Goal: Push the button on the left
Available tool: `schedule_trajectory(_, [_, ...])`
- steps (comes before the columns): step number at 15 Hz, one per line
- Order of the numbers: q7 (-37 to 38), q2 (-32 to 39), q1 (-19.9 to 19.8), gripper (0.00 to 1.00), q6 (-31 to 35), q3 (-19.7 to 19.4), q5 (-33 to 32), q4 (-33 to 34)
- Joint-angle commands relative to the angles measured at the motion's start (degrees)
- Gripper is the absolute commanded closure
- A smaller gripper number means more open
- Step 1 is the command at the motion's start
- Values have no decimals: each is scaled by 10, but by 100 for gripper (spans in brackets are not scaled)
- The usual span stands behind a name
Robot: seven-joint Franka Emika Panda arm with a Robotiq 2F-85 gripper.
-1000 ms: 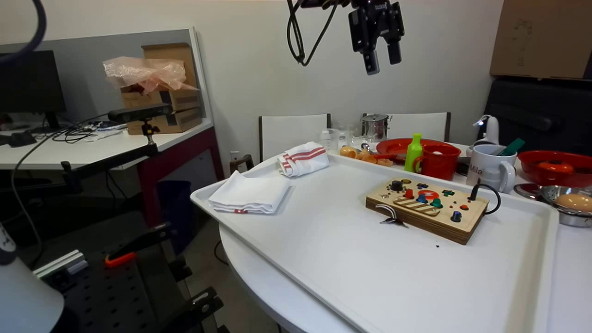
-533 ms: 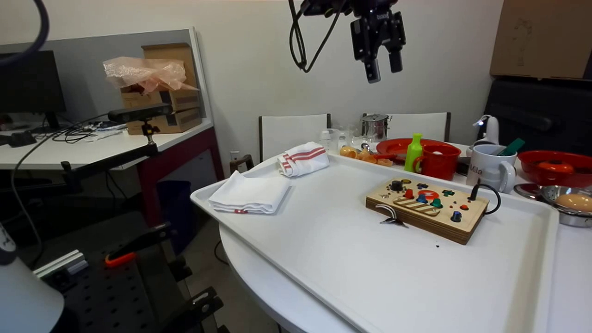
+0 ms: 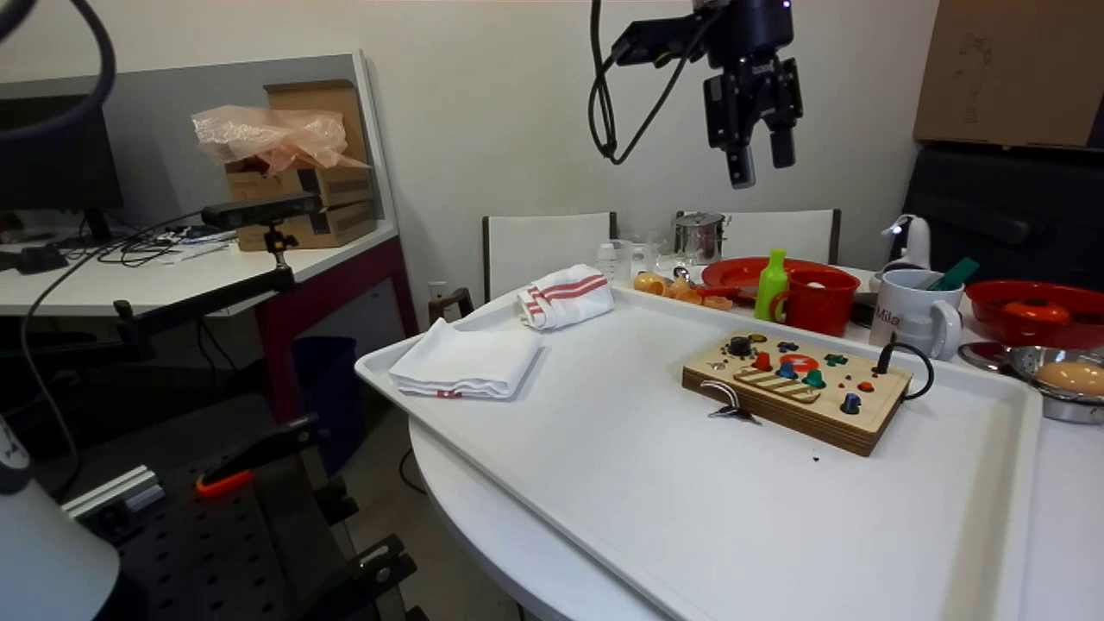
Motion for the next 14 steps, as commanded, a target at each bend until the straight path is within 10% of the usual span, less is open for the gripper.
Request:
schedule_trajectory(1, [-26,48,2,0,-12,-12,38,58])
schedule_trajectory(2, [-35,57,0,25,-16,-12,50,69])
schedule_trajectory(14, [-148,140,-22,100,-43,-10,156,156])
